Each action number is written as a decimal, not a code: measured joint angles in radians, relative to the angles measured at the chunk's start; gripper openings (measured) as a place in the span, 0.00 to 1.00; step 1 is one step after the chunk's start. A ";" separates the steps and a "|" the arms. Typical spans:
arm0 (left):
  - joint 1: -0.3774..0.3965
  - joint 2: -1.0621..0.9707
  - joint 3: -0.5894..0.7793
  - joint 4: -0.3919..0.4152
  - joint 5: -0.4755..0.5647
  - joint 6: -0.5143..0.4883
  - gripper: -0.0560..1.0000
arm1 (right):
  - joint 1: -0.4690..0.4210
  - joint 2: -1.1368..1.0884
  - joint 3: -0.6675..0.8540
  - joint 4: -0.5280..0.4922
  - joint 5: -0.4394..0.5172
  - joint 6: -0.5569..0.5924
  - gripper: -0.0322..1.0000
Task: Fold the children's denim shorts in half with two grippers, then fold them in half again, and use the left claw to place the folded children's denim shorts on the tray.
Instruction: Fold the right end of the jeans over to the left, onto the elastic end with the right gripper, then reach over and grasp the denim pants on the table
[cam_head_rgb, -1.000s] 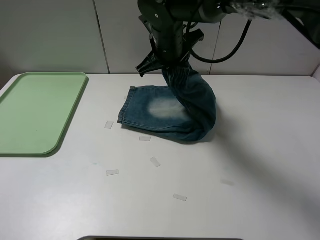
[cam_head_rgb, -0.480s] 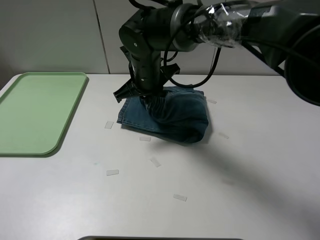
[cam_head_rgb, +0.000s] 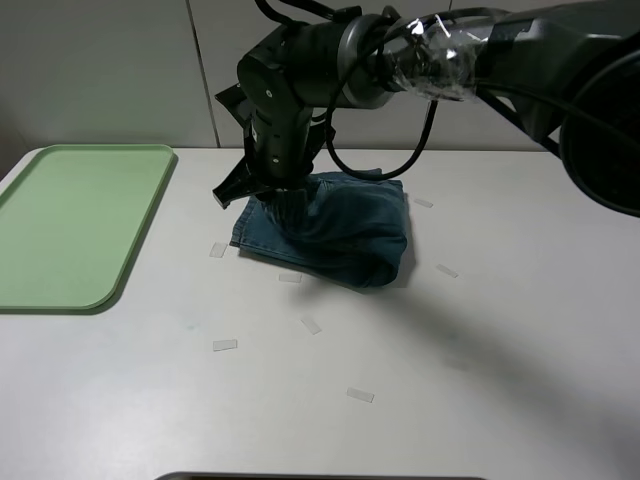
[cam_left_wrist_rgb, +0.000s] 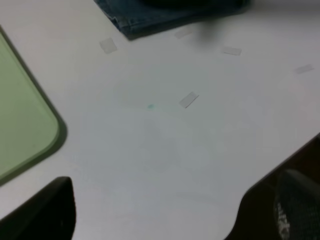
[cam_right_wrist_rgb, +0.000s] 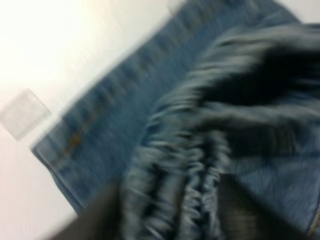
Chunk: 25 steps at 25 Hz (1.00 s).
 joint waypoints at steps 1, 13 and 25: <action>0.000 0.000 0.000 0.000 0.000 0.001 0.80 | 0.000 0.000 0.000 0.002 -0.016 -0.007 0.51; 0.000 0.000 0.000 0.000 0.000 0.001 0.80 | 0.000 0.000 0.000 0.004 -0.044 -0.025 0.70; 0.000 0.000 0.000 0.000 0.000 0.001 0.80 | -0.121 -0.022 0.000 0.015 0.057 -0.032 0.70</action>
